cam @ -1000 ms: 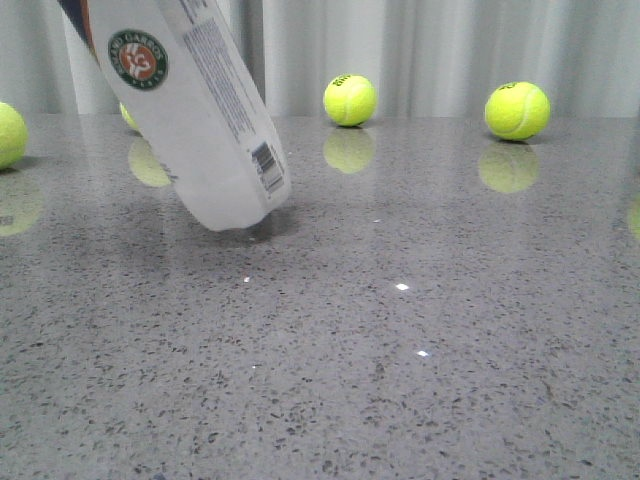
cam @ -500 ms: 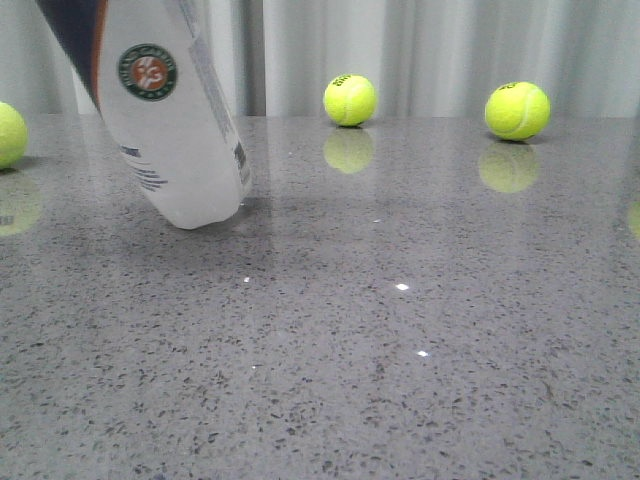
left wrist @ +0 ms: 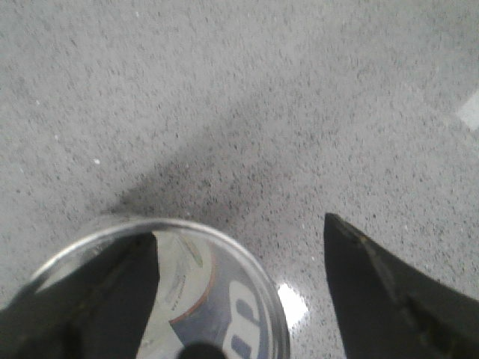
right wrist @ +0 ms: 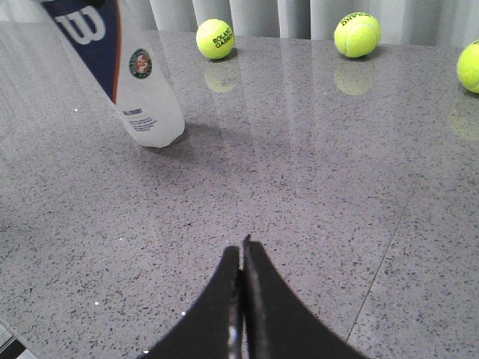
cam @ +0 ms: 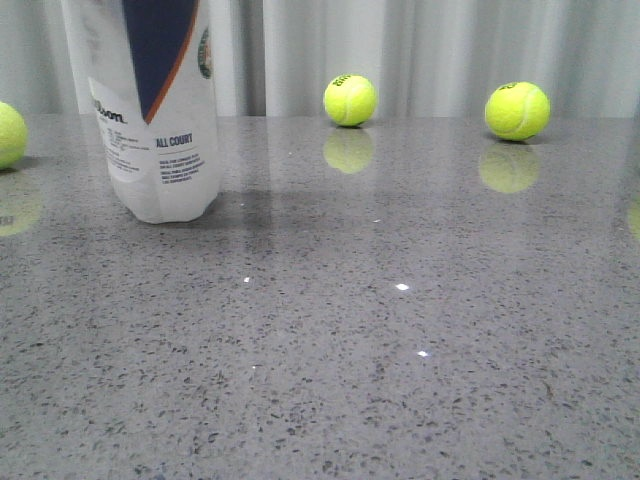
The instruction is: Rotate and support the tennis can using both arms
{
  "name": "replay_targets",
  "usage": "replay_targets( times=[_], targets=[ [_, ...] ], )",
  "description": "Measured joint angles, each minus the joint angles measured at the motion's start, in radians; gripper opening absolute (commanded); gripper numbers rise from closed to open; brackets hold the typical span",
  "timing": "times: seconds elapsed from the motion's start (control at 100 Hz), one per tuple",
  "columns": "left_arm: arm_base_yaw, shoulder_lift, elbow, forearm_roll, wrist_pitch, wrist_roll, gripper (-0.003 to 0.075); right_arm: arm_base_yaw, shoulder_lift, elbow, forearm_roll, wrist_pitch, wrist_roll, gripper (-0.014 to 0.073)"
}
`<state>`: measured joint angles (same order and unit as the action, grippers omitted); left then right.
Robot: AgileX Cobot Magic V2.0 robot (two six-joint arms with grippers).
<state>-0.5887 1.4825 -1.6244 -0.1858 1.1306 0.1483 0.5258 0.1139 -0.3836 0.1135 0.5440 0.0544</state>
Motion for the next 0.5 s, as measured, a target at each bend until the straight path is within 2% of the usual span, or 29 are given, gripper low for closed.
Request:
replay_targets(
  times=[0.5],
  targets=[
    [0.000,0.056,-0.043,0.023,-0.010,0.000,0.0462,0.000,0.000,0.000,0.000,0.000,0.000,-0.0057]
  ],
)
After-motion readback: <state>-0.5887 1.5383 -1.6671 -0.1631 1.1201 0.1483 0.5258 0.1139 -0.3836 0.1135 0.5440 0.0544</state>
